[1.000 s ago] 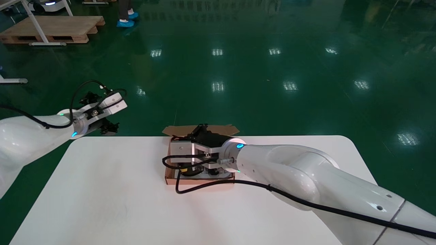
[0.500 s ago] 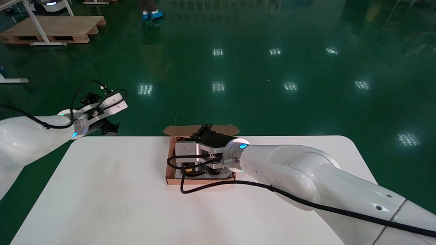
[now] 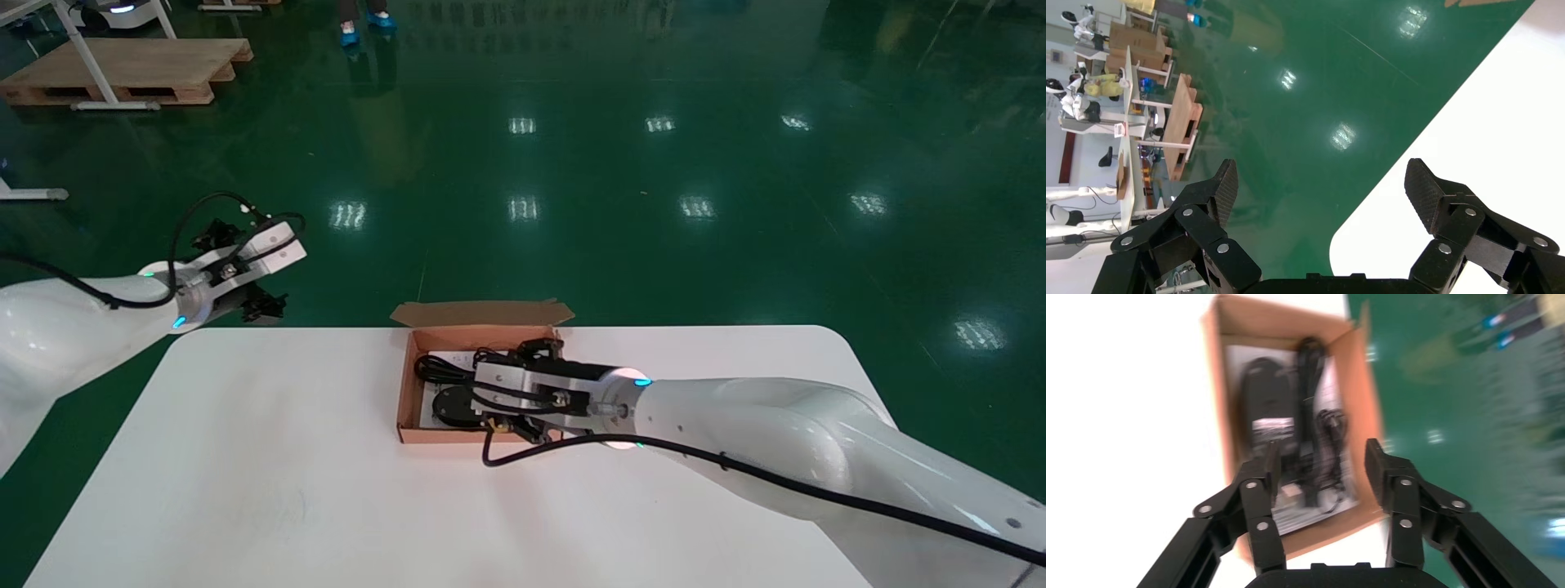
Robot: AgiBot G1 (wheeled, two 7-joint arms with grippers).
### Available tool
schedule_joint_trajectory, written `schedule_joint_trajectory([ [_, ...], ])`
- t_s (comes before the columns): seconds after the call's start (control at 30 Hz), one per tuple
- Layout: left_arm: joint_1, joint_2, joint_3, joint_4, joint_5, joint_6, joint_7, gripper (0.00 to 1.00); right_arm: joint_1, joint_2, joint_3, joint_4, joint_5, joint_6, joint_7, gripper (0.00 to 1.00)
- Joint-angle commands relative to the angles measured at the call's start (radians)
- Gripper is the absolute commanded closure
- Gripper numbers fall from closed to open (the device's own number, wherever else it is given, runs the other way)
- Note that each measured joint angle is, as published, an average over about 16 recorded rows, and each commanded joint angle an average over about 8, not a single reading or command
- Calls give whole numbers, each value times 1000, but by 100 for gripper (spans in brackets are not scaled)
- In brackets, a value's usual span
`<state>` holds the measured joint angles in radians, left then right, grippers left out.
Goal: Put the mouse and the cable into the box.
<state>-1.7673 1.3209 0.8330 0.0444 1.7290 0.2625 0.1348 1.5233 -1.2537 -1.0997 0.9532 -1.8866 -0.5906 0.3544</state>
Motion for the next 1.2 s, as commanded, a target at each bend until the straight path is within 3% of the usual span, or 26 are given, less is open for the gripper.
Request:
schedule_joint_trajectory([
  [0.03, 0, 0, 0, -1, 0, 0, -1, 0, -18, 25, 33, 13, 46, -36, -7, 0],
  [0.5, 16, -16, -10, -32, -18, 27, -14, 0, -142, 203, 259, 104, 365, -286, -53, 0],
  [1.2, 250, -256, -198, -480, -357, 444, -120, 0, -328, 469, 599, 242, 844, -661, -122, 0],
])
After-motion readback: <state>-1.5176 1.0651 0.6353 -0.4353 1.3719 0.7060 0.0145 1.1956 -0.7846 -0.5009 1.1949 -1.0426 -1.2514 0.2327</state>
